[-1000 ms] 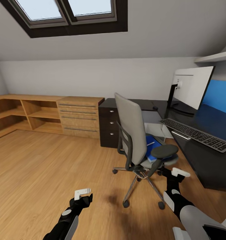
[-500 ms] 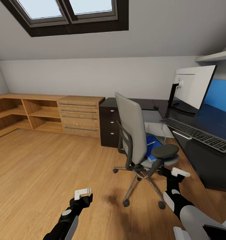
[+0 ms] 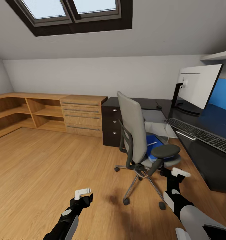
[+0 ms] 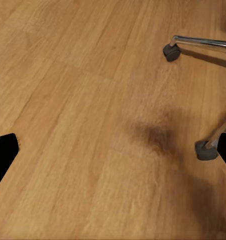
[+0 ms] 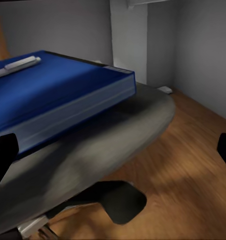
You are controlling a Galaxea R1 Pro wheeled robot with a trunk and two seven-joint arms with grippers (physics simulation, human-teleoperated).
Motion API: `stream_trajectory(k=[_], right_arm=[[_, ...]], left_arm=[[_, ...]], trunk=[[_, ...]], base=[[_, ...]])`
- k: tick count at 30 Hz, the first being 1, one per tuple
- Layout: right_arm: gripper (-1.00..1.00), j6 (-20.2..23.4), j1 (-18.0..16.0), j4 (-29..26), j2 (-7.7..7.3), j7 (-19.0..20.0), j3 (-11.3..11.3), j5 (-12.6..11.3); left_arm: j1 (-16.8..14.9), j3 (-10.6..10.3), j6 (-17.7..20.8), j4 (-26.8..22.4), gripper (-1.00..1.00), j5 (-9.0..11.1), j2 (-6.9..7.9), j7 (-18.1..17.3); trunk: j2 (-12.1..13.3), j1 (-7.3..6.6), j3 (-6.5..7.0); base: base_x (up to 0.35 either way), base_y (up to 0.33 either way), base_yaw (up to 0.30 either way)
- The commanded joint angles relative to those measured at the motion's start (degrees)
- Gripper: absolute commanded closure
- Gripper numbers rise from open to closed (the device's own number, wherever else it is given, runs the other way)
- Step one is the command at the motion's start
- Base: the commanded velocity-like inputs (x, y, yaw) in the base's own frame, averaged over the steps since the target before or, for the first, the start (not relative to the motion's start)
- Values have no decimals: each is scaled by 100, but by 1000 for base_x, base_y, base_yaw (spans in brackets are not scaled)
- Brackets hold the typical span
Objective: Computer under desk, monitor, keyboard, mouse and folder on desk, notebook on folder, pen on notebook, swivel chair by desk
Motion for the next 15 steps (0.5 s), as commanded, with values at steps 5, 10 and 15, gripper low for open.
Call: stream_trajectory(k=[5,10,15], right_arm=[[-100,-20,-5,3,-2,-1,25,-28],[-100,-22,-5,3,-2,-1,25,-28],[-100,-21,-5,3,-2,-1,25,-28]], left_arm=[[-2,-4,30,-9,-100,60,1,25],[-2,-6,30,-9,-100,60,1,25],[-2,-6,30,-9,-100,60,1,25]], trunk=[[-2,-1,-17],[-2,-1,-29],[-2,-1,-41]], base=[[0,0,134],[0,0,133],[0,0,123]])
